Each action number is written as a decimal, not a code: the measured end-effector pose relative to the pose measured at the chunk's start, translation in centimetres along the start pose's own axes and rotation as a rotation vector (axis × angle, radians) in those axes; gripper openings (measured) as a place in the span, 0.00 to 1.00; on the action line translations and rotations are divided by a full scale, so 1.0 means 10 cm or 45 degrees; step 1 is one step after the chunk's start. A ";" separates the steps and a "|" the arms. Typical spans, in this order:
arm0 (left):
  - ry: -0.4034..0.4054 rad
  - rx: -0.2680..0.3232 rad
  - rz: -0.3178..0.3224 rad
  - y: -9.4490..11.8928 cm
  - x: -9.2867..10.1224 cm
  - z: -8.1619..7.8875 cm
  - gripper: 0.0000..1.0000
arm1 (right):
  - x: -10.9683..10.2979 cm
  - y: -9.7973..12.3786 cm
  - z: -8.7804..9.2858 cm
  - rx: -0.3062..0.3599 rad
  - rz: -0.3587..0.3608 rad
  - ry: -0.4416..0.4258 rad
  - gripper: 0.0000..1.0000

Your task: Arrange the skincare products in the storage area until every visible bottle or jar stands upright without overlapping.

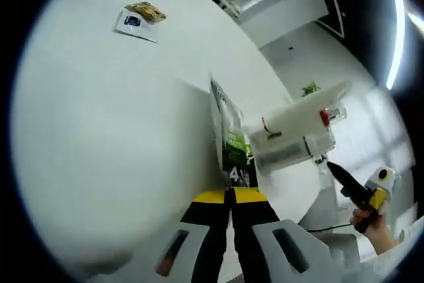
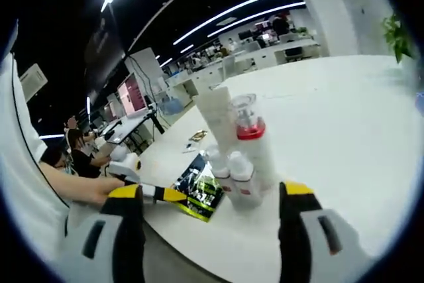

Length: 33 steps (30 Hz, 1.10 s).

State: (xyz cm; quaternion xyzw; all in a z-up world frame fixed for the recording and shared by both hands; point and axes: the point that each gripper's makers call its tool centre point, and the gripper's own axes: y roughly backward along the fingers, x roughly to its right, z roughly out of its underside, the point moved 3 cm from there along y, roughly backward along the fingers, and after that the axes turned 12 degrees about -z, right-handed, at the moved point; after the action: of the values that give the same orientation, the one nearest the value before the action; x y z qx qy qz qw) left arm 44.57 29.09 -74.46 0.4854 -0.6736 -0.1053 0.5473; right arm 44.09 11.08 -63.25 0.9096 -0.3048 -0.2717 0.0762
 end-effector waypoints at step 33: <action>-1.151 0.012 -0.261 0.21 -0.11 -0.26 0.33 | -0.01 0.00 0.02 -0.003 -0.002 0.005 0.85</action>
State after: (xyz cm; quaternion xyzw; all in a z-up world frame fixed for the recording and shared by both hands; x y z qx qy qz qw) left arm 45.54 31.95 -72.77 0.4573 -0.7937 -0.3569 0.1831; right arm 43.90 11.09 -63.41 0.9102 -0.3037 -0.2705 0.0778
